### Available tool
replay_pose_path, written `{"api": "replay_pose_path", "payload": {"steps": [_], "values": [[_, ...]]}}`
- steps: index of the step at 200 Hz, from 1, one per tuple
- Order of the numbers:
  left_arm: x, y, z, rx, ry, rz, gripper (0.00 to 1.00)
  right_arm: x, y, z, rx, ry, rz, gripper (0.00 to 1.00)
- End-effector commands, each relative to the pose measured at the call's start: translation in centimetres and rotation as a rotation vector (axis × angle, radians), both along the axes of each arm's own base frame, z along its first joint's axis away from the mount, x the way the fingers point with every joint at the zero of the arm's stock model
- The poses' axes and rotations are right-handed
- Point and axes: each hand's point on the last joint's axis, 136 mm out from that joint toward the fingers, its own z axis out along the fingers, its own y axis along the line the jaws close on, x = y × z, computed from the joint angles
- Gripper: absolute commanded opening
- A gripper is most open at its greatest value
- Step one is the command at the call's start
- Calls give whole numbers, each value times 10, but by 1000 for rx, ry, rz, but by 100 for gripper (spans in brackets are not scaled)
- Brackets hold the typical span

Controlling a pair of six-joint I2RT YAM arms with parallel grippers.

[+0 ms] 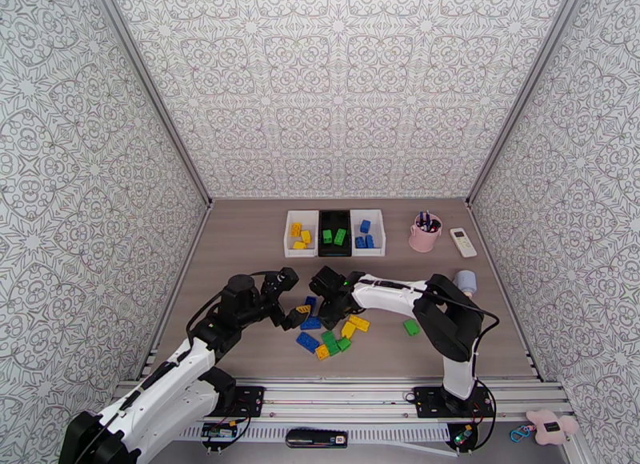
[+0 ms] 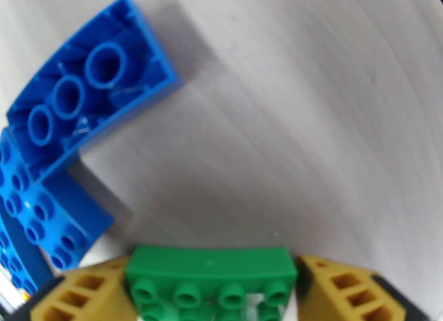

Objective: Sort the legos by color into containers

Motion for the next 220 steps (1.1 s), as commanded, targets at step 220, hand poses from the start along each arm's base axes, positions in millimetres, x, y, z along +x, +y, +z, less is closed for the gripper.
{"api": "replay_pose_path", "payload": {"steps": [220], "values": [[18, -24, 12, -190, -33, 117, 100, 177, -18, 120, 381, -351, -419, 50]]}}
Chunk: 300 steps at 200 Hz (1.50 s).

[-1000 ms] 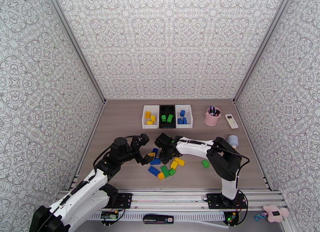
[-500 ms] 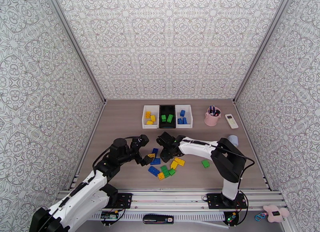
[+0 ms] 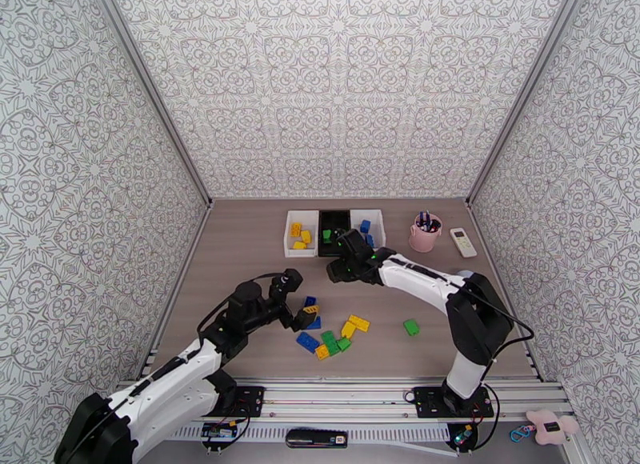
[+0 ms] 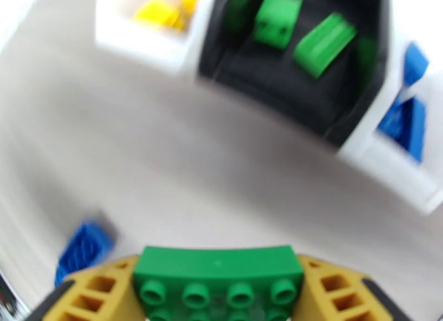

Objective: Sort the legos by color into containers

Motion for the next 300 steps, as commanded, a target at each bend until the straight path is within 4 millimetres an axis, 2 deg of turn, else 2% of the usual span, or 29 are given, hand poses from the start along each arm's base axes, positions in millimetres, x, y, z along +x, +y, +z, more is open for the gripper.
{"api": "replay_pose_path", "payload": {"steps": [1, 40, 75, 119, 157, 211, 231, 257, 284, 300], "values": [[15, 1, 11, -50, -32, 80, 100, 40, 2, 18, 36, -79, -67, 50], [24, -7, 11, -56, -31, 99, 100, 93, -8, 19, 28, -123, -135, 50], [26, -14, 9, -47, -29, 88, 100, 130, -6, 11, -3, -139, -146, 50], [25, -14, 8, -24, -25, 80, 100, 162, 1, 0, -41, -152, -131, 51], [24, -14, 8, -22, -27, 85, 100, 178, 2, -6, -62, -154, -129, 57], [30, -8, 3, -32, 28, 150, 100, 171, 1, 30, -26, -199, -119, 84], [31, -2, -4, -21, 69, 188, 100, 162, -1, 47, 4, -217, -112, 89], [30, 2, -11, -18, 117, 214, 100, 141, -4, 63, 53, -221, -86, 94], [33, 9, -19, -4, 186, 286, 100, 111, -12, 67, 110, -213, -76, 96], [33, 15, -30, 41, 261, 335, 100, 94, -21, 68, 129, -208, -84, 96]]}}
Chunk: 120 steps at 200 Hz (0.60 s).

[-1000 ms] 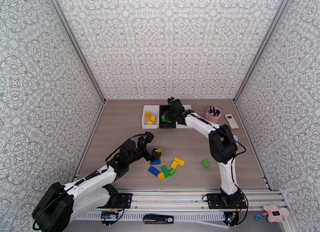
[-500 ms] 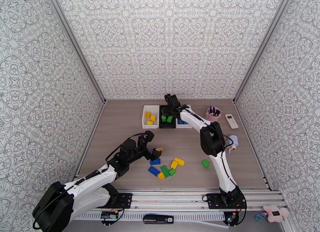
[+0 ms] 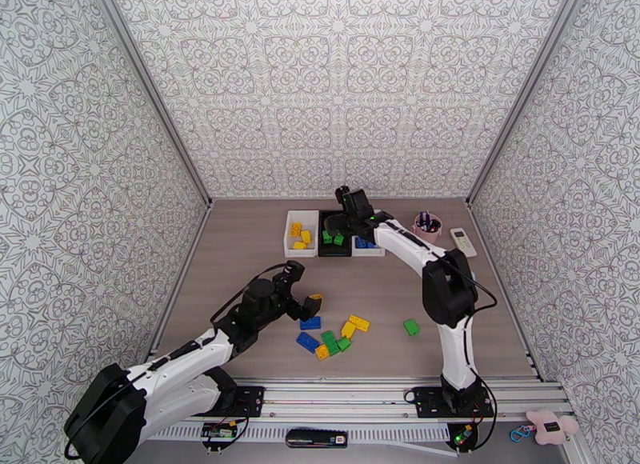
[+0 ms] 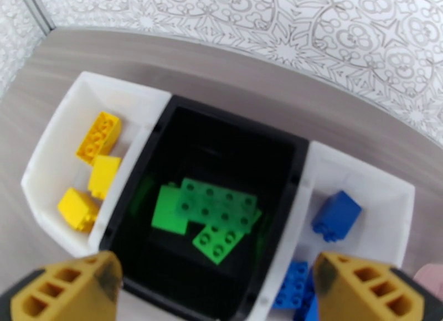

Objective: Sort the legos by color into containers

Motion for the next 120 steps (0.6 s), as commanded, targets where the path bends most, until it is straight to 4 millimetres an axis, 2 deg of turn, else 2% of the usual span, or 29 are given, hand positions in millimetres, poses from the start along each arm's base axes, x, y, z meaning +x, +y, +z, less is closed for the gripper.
{"api": "replay_pose_path", "payload": {"steps": [1, 31, 58, 120], "values": [[5, 9, -4, 29, 101, 94, 100, -18, -5, 15, 79, -23, 4, 97], [2, 8, -18, 83, 218, 109, 100, -46, -24, 9, 83, -4, -24, 97], [2, 10, -32, 133, 319, 151, 100, -61, -36, 7, 91, 5, -53, 97], [6, 11, -60, 266, 489, 218, 100, -70, -38, -5, 112, 41, -62, 97]]}}
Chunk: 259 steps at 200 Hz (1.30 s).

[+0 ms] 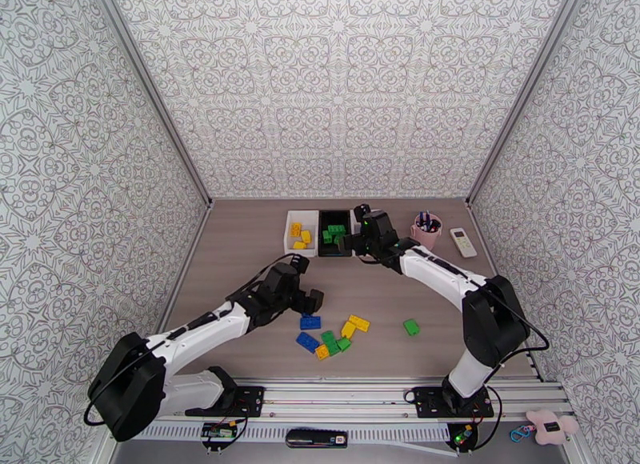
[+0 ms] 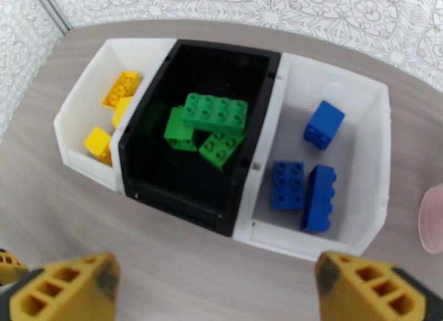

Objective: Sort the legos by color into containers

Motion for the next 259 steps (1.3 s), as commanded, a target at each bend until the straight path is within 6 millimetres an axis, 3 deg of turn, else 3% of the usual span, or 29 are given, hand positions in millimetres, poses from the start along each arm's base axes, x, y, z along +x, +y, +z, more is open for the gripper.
{"api": "replay_pose_path", "payload": {"steps": [1, 71, 130, 175, 231, 259], "values": [[-5, 4, -11, 68, 98, 36, 100, 0, 0, 7, 36, -12, -8, 97], [-7, -7, -42, 166, 240, 27, 91, -1, -1, 1, 20, 5, -11, 97], [-3, 0, -56, 263, 271, 80, 67, -2, -2, -1, 23, 13, -16, 97], [-10, -1, -68, 279, 310, 63, 56, -3, -3, -1, 17, 14, -17, 97], [-7, -5, -67, 271, 310, 59, 34, -4, -3, 2, 27, 15, -18, 97], [-1, -7, -58, 255, 267, 65, 31, -6, -4, 5, 28, 14, -20, 97]]}}
